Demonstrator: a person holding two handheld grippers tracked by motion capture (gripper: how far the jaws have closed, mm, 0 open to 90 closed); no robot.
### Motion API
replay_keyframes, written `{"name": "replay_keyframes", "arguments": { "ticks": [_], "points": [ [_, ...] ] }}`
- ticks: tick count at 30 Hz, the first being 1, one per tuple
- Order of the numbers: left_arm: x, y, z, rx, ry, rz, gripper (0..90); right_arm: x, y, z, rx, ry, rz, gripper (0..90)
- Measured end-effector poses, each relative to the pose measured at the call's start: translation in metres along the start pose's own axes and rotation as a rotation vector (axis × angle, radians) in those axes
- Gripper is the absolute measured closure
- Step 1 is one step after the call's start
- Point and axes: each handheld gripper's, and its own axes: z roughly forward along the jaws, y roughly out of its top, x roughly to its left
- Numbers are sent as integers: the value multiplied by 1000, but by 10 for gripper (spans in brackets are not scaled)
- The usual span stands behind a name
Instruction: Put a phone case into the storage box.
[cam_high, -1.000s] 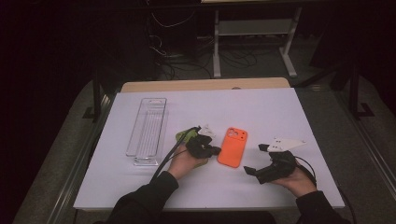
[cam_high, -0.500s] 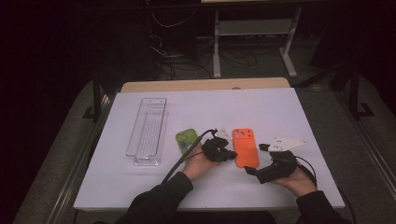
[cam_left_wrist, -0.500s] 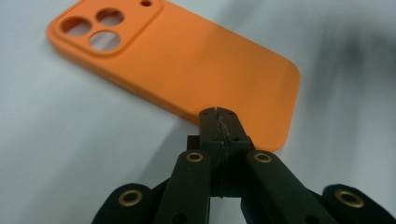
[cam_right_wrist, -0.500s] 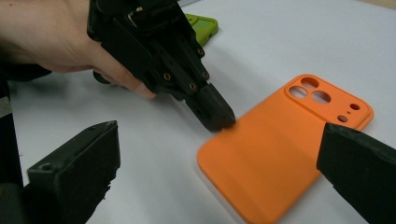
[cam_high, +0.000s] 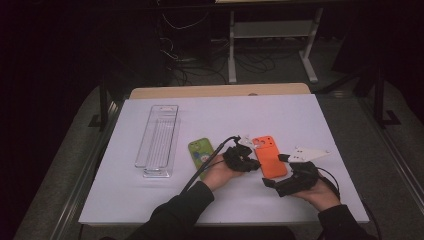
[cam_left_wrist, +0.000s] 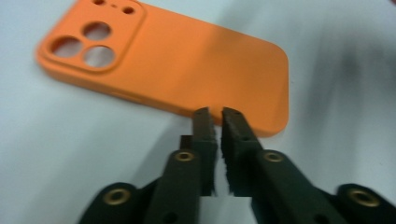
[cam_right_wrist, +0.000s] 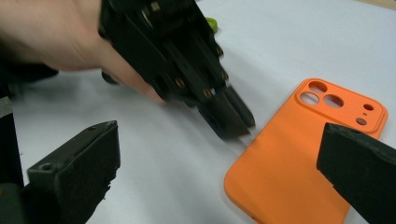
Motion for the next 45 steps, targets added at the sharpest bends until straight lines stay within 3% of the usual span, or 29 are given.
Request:
{"name": "replay_keyframes", "arguments": {
  "ticks": [7,8,14,16,20,24,33,41,43,45],
  "points": [
    [2,-2,-33,-37,10,24,577,1,0,1,4,0,-2,0],
    [4,-7,-44,-42,10,31,551,1,0,1,4,-1,-1,0],
    [5,-18,-73,-60,16,37,437,1,0,1,6,-3,1,0],
    [6,-23,-89,-73,19,46,360,1,0,2,11,-4,-1,0],
    [4,-33,-103,-96,20,48,263,1,0,2,12,-4,-1,0],
    [3,-43,-112,-90,24,48,178,0,0,2,17,-4,7,0],
    [3,-64,-125,-112,59,66,115,1,0,3,20,-5,9,0],
    [5,-78,-124,-127,52,23,24,1,1,5,29,-34,27,0],
    [5,-78,-124,-110,65,49,0,2,1,6,37,-41,37,0],
    [6,-78,-128,-127,66,31,0,2,2,8,41,-52,40,0]
  ]
}}
